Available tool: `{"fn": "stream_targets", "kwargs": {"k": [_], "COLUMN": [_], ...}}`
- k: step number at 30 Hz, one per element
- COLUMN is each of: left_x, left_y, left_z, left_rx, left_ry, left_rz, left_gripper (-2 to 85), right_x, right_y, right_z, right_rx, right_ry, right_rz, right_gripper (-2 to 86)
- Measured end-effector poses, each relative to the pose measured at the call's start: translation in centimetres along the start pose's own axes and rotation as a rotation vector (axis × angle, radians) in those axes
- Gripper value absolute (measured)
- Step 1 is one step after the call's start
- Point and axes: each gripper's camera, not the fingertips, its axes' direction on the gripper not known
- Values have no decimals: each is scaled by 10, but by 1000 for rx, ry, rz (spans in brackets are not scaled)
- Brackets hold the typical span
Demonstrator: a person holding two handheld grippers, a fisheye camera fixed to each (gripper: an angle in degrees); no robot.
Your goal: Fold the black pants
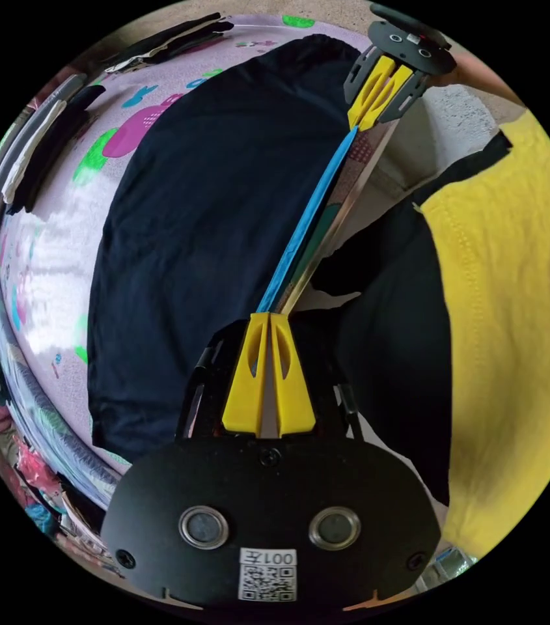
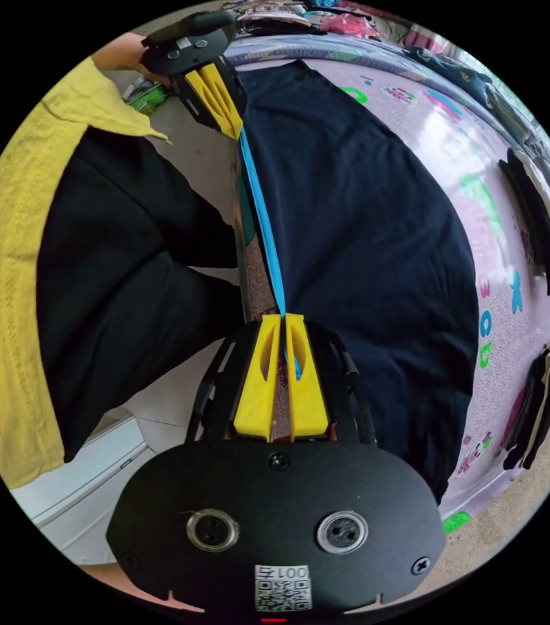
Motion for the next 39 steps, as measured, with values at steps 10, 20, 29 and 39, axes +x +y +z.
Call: {"fn": "stream_targets", "kwargs": {"k": [10, 20, 29, 39], "left_x": [54, 71, 73, 39], "left_y": [-40, -68, -86, -61], "left_z": [4, -7, -3, -38], "left_rx": [11, -7, -83, 24], "left_ry": [-233, -263, -230, -130], "left_rz": [48, 49, 119, 10], "left_gripper": [21, -14, -16, -16], "right_x": [3, -1, 3, 76], "right_y": [-2, -3, -5, 66], "right_z": [-43, -98, -124, -211], "right_rx": [-5, -15, -43, 227], "right_ry": [-40, -30, -80, -306], "right_rz": [67, 51, 40, 360], "right_gripper": [11, 12, 10, 6]}}
